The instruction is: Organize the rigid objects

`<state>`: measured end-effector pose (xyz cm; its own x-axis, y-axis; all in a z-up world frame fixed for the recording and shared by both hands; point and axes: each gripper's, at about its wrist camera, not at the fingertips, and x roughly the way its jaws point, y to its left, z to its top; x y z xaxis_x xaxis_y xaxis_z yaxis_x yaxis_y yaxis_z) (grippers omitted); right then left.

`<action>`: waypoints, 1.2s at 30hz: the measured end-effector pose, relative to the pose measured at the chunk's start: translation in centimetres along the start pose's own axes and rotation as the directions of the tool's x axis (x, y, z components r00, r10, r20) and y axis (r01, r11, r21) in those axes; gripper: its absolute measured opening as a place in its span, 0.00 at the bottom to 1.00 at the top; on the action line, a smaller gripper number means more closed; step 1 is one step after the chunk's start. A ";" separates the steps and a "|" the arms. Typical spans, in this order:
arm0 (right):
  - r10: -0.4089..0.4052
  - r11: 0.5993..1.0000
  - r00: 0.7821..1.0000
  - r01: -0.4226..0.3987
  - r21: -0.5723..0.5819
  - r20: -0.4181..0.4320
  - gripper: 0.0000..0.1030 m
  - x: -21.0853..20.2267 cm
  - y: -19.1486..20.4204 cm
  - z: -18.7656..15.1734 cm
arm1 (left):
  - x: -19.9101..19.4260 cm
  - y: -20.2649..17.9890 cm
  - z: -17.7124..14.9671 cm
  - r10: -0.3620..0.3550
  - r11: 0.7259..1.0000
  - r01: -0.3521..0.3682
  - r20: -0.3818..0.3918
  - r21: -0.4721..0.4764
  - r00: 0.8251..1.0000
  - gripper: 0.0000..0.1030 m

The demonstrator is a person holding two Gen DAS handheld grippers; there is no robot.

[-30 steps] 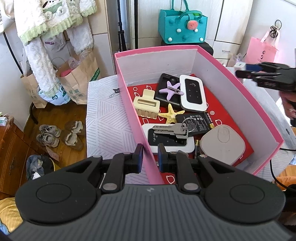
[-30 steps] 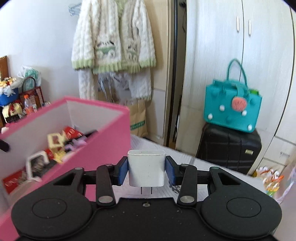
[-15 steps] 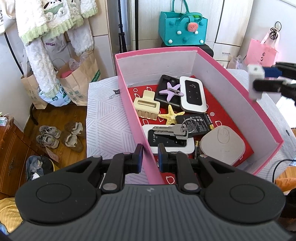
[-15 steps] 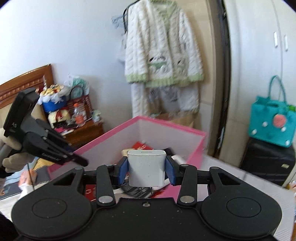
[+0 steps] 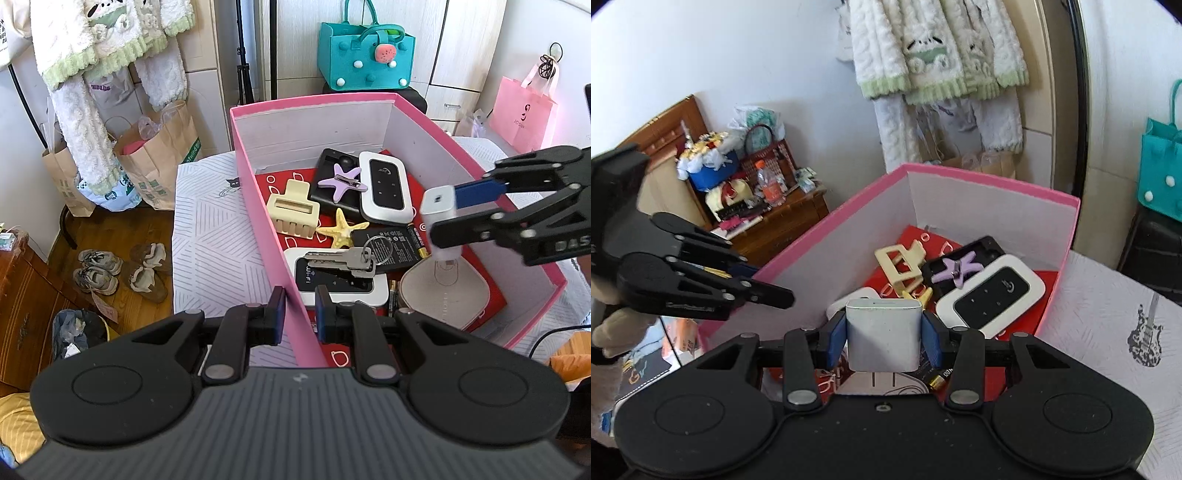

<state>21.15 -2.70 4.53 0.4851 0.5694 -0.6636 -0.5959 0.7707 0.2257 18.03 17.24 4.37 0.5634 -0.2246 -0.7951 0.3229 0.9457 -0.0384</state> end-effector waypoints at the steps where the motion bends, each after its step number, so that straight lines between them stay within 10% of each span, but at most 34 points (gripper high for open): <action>1: -0.031 0.999 1.000 0.031 -0.009 -0.001 0.47 0.3 0.0 0.1 | 0.0 0.0 0.0 0.000 1.000 0.000 0.000 -0.001 1.000 0.14; 36: -0.133 0.986 0.959 0.103 0.129 0.252 0.64 -11.7 0.6 -2.7 | -5.7 -4.0 0.2 0.084 0.994 -0.092 0.135 0.053 0.987 0.17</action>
<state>13.43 -9.71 10.51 0.7057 0.5151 -0.4865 -0.4548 0.8558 0.2465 13.71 14.67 9.15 0.6859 -0.1738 -0.7066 0.3096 0.9485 0.0672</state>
